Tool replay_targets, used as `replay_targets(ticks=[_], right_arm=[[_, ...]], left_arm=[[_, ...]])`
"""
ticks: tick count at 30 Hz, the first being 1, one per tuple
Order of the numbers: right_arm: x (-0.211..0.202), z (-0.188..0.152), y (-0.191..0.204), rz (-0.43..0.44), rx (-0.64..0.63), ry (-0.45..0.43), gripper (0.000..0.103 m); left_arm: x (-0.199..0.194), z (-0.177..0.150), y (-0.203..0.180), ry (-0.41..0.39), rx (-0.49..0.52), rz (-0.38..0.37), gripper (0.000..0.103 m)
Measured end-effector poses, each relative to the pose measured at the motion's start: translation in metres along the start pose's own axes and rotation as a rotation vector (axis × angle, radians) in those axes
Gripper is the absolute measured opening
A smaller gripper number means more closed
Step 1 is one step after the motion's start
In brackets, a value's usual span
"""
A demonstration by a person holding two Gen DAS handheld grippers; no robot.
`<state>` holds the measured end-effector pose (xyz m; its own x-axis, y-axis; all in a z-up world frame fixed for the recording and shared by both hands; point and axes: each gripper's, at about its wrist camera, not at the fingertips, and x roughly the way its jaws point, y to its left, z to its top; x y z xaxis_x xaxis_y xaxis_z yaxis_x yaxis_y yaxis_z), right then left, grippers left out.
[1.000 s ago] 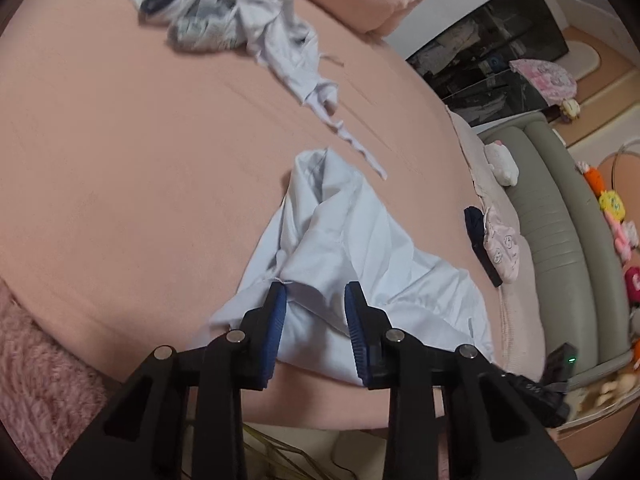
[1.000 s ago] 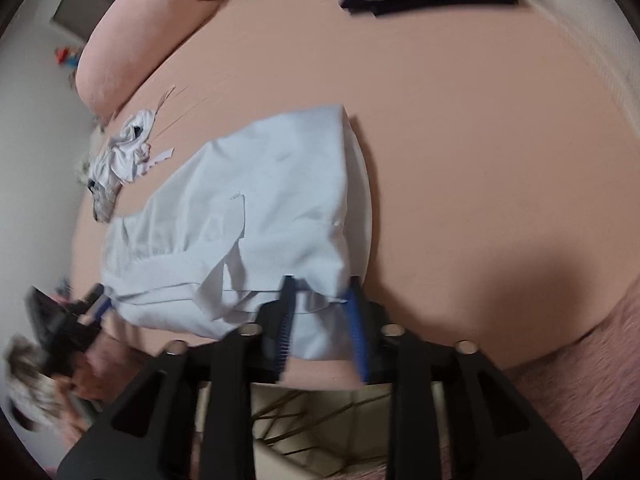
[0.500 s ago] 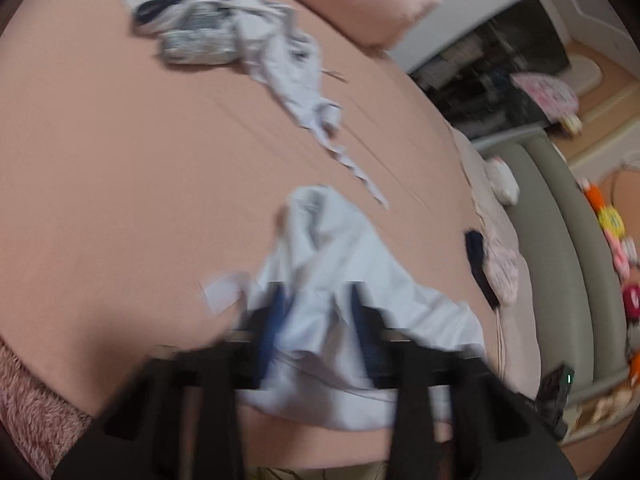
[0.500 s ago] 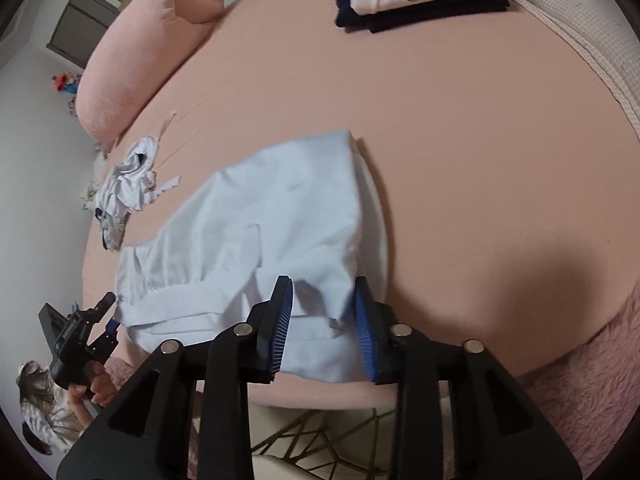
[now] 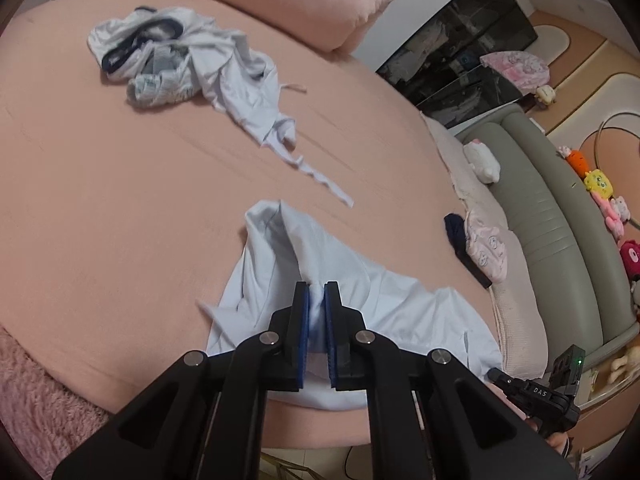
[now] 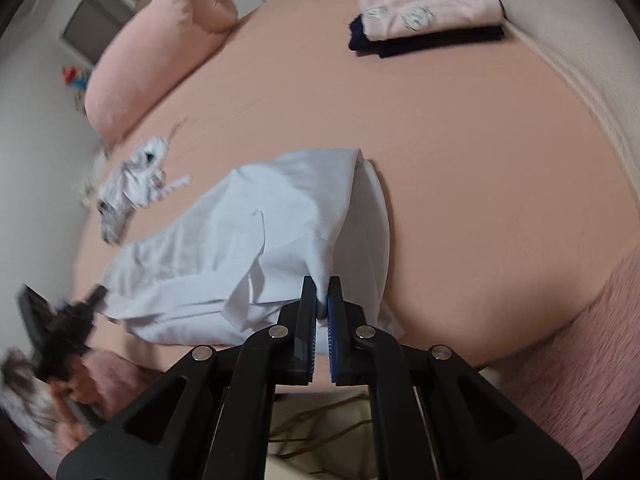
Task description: Fold clothes
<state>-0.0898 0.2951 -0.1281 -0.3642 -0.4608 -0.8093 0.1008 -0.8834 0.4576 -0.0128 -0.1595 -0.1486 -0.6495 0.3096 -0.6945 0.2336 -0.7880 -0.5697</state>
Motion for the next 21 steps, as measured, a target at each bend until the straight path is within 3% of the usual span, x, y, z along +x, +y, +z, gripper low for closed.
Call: replay_targets(ticks=[4,6,9,13,15,17,18,21], right_arm=[[-0.011,0.000,-0.012,0.027,0.003,0.015,0.003],[0.000,0.000,-0.017,-0.028,-0.029,0.042,0.003],[0.027,-0.007,-0.017,-0.176,-0.112,0.101,0.008],[0.002,-0.005,0.000,-0.185,-0.238,0.073,0.014],[-0.019,0.007,0.014,-0.154,-0.281,0.017,0.017],[-0.025,0.022,0.038,-0.149,-0.367,-0.041,0.022],[-0.018,0.032,0.054,-0.162,-0.430,-0.060,0.023],[0.028,0.058,0.091,-0.239,-0.573,-0.059,0.023]], left_arm=[[-0.001,-0.002,0.005,0.014,-0.007,0.017,0.008],[0.009,-0.004,0.017,0.074,-0.058,0.026,0.009],[0.022,-0.004,0.036,0.171,-0.145,0.032,0.011],[-0.025,0.022,0.018,0.000,-0.026,0.143,0.030],[-0.028,0.035,-0.005,-0.040,0.045,0.098,0.030],[-0.006,0.045,-0.037,0.001,0.146,0.034,0.030],[0.010,0.048,-0.050,0.027,0.190,0.042,0.030],[0.063,0.051,-0.073,0.101,0.249,0.189,0.030]])
